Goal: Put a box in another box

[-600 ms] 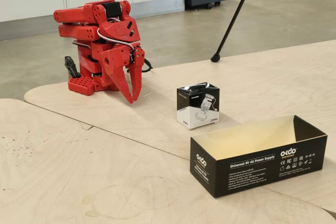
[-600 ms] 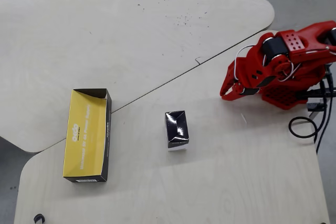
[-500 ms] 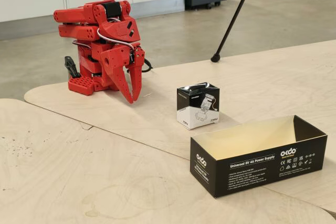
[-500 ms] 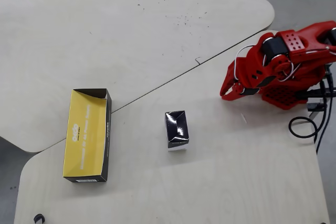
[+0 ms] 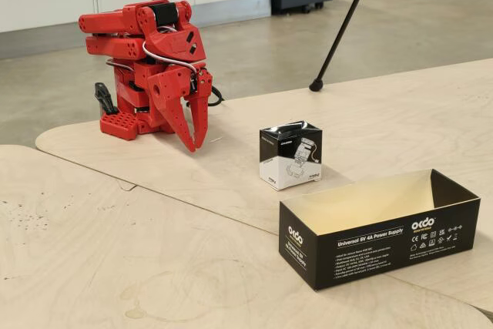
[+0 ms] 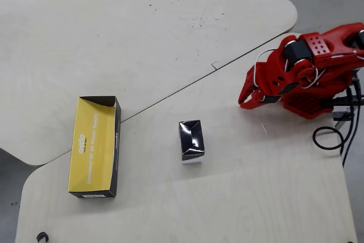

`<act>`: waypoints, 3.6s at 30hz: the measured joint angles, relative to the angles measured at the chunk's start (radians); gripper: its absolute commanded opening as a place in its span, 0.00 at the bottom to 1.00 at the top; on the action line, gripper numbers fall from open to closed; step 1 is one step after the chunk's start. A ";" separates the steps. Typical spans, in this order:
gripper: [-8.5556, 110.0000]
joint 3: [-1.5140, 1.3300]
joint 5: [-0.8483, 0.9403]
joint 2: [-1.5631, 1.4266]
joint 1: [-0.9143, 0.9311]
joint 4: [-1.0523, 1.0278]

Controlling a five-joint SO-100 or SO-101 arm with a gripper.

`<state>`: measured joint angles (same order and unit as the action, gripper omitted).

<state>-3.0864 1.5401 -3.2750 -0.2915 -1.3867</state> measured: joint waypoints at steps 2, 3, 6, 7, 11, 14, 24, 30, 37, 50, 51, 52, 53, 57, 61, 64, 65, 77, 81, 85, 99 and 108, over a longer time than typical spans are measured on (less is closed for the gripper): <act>0.07 0.000 0.000 0.000 0.000 0.000; 0.07 0.000 0.000 0.000 0.000 0.000; 0.07 0.000 0.000 0.000 0.000 0.000; 0.07 0.000 0.000 0.000 0.000 0.000; 0.07 0.000 0.000 0.000 0.000 0.000; 0.07 0.000 0.000 0.000 0.000 0.000; 0.07 0.000 0.000 0.000 0.000 0.000; 0.07 0.000 0.000 0.000 0.000 0.000; 0.07 0.000 0.000 0.000 0.000 0.000; 0.07 0.000 0.000 0.000 0.000 0.000; 0.07 0.000 0.000 0.000 0.000 0.000; 0.07 0.000 0.000 0.000 0.000 0.000; 0.07 0.000 0.000 0.000 0.000 0.000; 0.07 0.000 0.000 0.000 0.000 0.000; 0.07 0.000 0.000 0.000 0.000 0.000; 0.07 0.000 0.000 0.000 0.000 0.000; 0.07 0.000 0.000 0.000 0.000 0.000; 0.07 0.000 0.000 0.000 0.000 0.000; 0.07 0.000 0.000 0.000 0.000 0.000; 0.07 0.000 0.000 0.000 0.000 0.000; 0.07 0.000 0.000 0.000 0.000 0.000; 0.07 -0.002 0.032 -0.002 -0.048 -0.002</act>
<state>-3.0879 1.5723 -3.2766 -0.3390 -1.3883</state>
